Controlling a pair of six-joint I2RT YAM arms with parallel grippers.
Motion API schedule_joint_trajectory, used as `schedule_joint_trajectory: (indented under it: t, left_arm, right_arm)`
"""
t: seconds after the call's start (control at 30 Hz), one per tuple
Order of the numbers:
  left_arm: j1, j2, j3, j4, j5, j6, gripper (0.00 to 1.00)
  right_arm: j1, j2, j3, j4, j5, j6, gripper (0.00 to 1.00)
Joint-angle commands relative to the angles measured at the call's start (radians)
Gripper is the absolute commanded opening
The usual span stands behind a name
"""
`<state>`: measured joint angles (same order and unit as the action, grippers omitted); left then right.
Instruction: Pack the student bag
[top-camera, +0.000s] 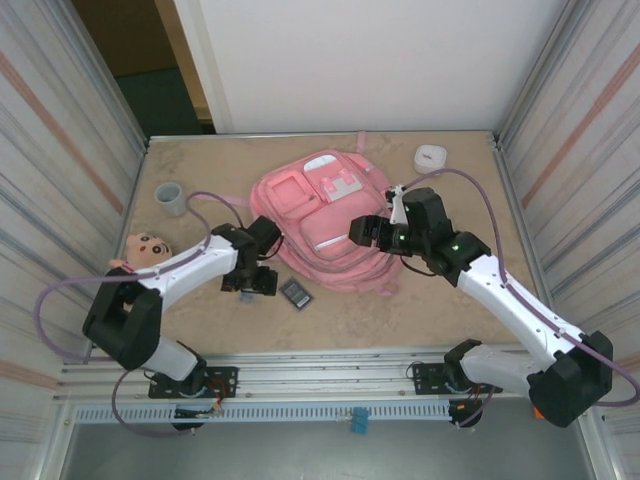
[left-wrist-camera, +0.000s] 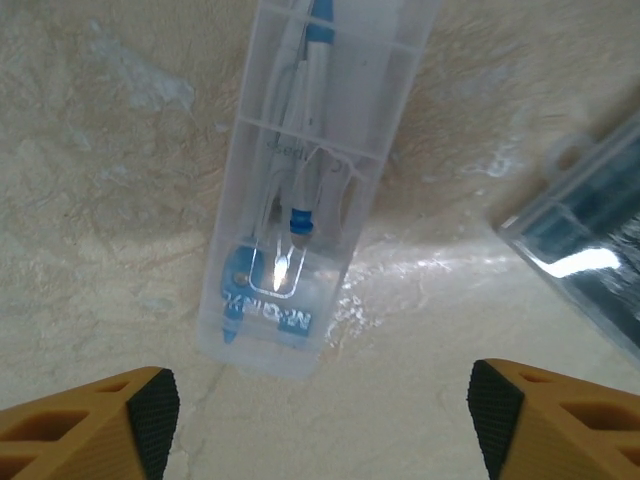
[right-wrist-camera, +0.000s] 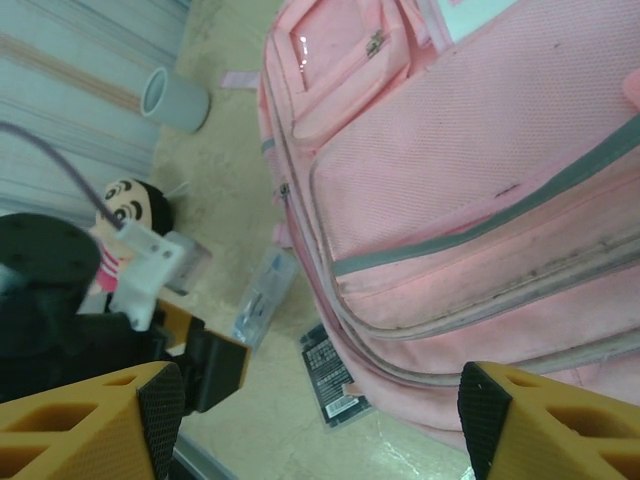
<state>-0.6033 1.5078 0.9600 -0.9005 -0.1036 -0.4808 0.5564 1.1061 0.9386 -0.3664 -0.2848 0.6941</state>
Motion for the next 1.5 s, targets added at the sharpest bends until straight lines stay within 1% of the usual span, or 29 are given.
schedule_joint_trajectory:
  t: [0.0, 0.03, 0.1, 0.17, 0.3, 0.43, 0.63, 0.73, 0.83, 0.93, 1.1, 1.23, 1.33, 1.47]
  left_arm:
    - [0.01, 0.055, 0.022, 0.027, -0.033, 0.049, 0.73]
    - [0.013, 0.073, 0.025, 0.036, -0.03, 0.054, 0.7]
    - [0.017, 0.099, 0.026, 0.056, -0.033, 0.06, 0.62]
    - [0.019, 0.115, 0.023, 0.07, -0.035, 0.066, 0.57]
    - [0.038, 0.133, -0.001, 0.104, -0.039, 0.07, 0.55]
    - [0.057, 0.134, -0.022, 0.12, -0.04, 0.067, 0.58]
    - [0.07, 0.088, -0.014, 0.113, -0.03, 0.064, 0.6]
    - [0.071, 0.03, 0.016, 0.095, -0.021, 0.079, 0.73]
    - [0.08, -0.023, 0.05, 0.06, -0.041, 0.099, 0.8]
    - [0.123, -0.04, 0.052, 0.047, -0.032, 0.128, 0.84]
    - [0.195, -0.02, -0.002, 0.088, 0.017, 0.176, 0.86]
    - [0.199, 0.019, -0.018, 0.105, 0.037, 0.197, 0.86]
    - [0.198, 0.036, -0.027, 0.137, 0.077, 0.199, 0.87]
    - [0.199, 0.062, -0.04, 0.182, 0.111, 0.199, 0.86]
  right_arm:
    - [0.012, -0.029, -0.027, 0.012, 0.021, -0.027, 0.73]
    - [0.014, -0.034, -0.03, 0.012, 0.023, -0.025, 0.73]
    - [0.016, -0.04, -0.034, 0.007, 0.025, -0.024, 0.73]
    - [0.017, -0.045, -0.034, 0.001, 0.028, -0.022, 0.73]
    - [0.019, -0.056, -0.034, -0.002, 0.032, -0.023, 0.73]
    - [0.019, -0.059, -0.03, -0.002, 0.033, -0.021, 0.72]
    - [0.02, -0.056, -0.032, 0.004, 0.031, -0.015, 0.72]
    - [0.02, -0.056, -0.031, 0.004, 0.031, -0.011, 0.72]
    - [0.021, -0.053, -0.031, 0.006, 0.03, -0.006, 0.72]
    - [0.03, -0.047, -0.031, 0.01, 0.045, -0.009, 0.72]
    - [0.046, -0.029, -0.017, 0.009, 0.04, -0.012, 0.72]
    - [0.067, -0.029, -0.022, 0.011, 0.056, -0.01, 0.72]
    - [0.073, -0.024, -0.027, 0.025, 0.057, -0.002, 0.72]
    - [0.075, 0.01, 0.003, 0.017, 0.04, -0.011, 0.72]
